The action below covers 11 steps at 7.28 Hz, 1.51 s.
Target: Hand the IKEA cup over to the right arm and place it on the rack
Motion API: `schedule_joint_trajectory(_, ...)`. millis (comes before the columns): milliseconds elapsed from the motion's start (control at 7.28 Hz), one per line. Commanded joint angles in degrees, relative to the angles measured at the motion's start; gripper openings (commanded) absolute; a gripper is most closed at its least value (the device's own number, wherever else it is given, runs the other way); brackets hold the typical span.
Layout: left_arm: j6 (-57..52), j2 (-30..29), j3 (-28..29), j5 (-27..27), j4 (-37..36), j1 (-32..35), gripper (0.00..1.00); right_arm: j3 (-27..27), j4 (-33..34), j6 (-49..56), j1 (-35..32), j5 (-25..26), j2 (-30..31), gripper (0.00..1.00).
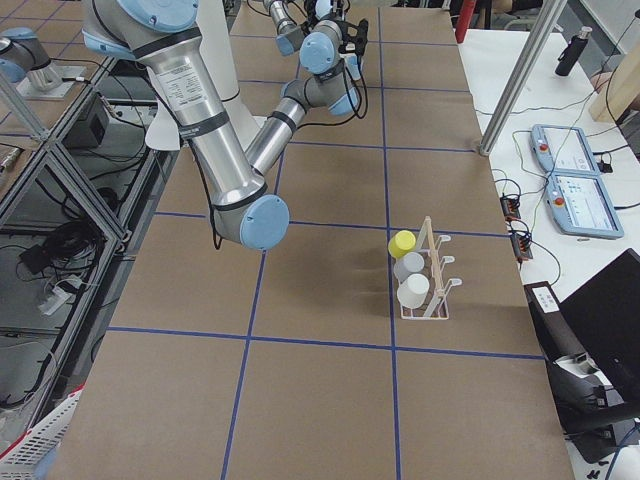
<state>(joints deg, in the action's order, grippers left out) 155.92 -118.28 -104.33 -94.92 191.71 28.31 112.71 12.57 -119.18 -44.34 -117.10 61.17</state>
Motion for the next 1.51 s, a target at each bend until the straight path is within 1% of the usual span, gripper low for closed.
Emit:
schedule_joint_trajectory(0,-0.5,4.3,-0.5,-0.8,-0.3,3.8,1.0,0.3,0.0,0.4,-0.6,0.0,0.3,0.29)
schedule_joint_trajectory(137,-3.8,6.8,-0.4,-5.7,-0.6,7.3,1.0,0.2,0.1,2.7,-1.4,0.0,1.7,0.29)
schedule_joint_trajectory(275,-9.5,8.1,0.0,-13.3,-4.2,10.9,1.0,0.1,0.4,8.0,-2.0,0.0,4.3,0.29)
schedule_joint_trajectory(412,-16.3,8.2,-0.3,-22.3,-11.8,15.0,1.0,-0.1,1.2,14.2,-3.7,-0.1,7.1,0.29)
schedule_joint_trajectory(550,-24.5,8.3,-0.3,-30.0,-18.3,18.8,1.0,-0.3,3.1,19.3,-7.0,-1.5,10.3,0.3)
schedule_joint_trajectory(687,-29.8,8.5,0.5,-34.4,-22.0,22.8,1.0,-1.3,6.9,25.3,-10.0,-3.2,11.4,0.29)
schedule_joint_trajectory(824,-33.8,9.0,0.4,-37.2,-26.6,26.1,1.0,-1.4,13.6,28.4,-12.9,-3.5,11.3,0.29)
schedule_joint_trajectory(962,-40.8,9.3,0.4,-41.3,-31.6,28.8,1.0,-1.6,20.4,36.1,-15.8,-3.6,11.4,0.27)
schedule_joint_trajectory(1099,-45.7,10.5,0.4,-43.5,-35.8,31.3,1.0,-1.5,29.6,48.0,-17.7,-3.4,11.3,0.28)
schedule_joint_trajectory(1237,-49.9,12.8,0.4,-43.5,-36.1,31.5,1.0,-1.5,37.5,57.3,-19.5,-3.2,11.2,0.28)
schedule_joint_trajectory(1374,-51.8,13.5,0.4,-43.5,-37.1,31.8,1.0,-2.0,44.1,62.3,-21.0,-2.9,11.0,0.27)
